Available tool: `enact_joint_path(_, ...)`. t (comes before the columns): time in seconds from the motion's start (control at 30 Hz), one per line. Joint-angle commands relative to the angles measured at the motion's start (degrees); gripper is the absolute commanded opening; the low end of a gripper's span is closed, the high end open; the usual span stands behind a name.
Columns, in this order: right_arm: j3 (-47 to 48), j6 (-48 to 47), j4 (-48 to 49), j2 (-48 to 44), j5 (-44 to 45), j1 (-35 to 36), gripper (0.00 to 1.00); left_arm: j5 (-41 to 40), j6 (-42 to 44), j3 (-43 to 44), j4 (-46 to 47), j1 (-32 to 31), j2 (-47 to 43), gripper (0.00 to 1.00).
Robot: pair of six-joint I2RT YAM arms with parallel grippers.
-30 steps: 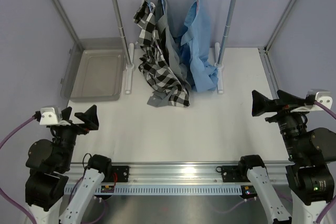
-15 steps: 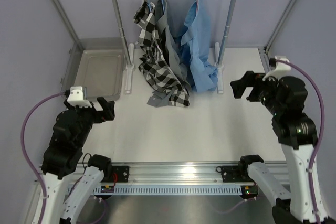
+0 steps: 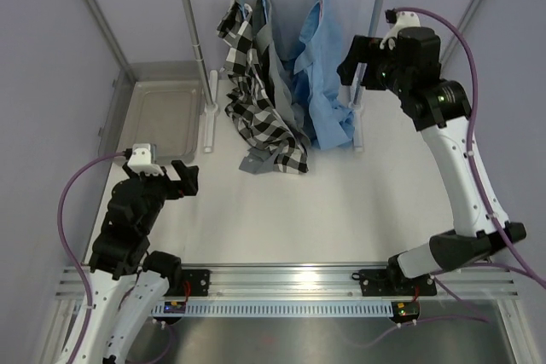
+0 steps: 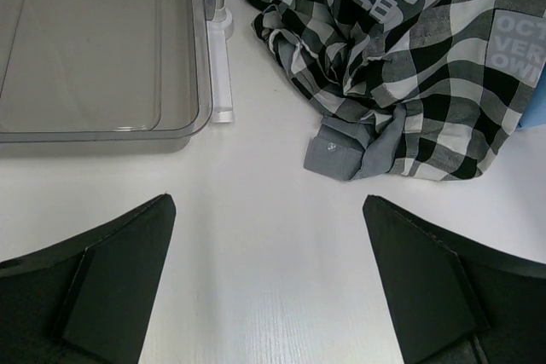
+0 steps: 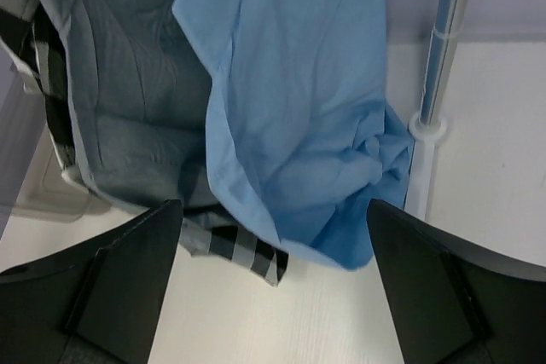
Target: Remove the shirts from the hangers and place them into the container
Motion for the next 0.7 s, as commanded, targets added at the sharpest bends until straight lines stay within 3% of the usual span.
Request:
enact_joint_path(0.0, 8.7, -1.4, 3.1, 7.1, 7.7, 2.7, 0.99, 0.3, 0.2, -1.2, 4.7, -0.3, -2.1, 0.99)
enact_joint_path(0.23, 16.3, -3.4, 10.3, 20.2, 14.9, 5.5, 0.87, 0.4, -0.4, -1.4, 4.5, -0.4, -2.3, 0.99)
enact_joint_path(0.67, 18.9, -6.5, 17.3, 27.6, 14.6, 8.3, 0.76, 0.4, -0.4, -1.5, 4.5, -0.5, -1.8, 0.99)
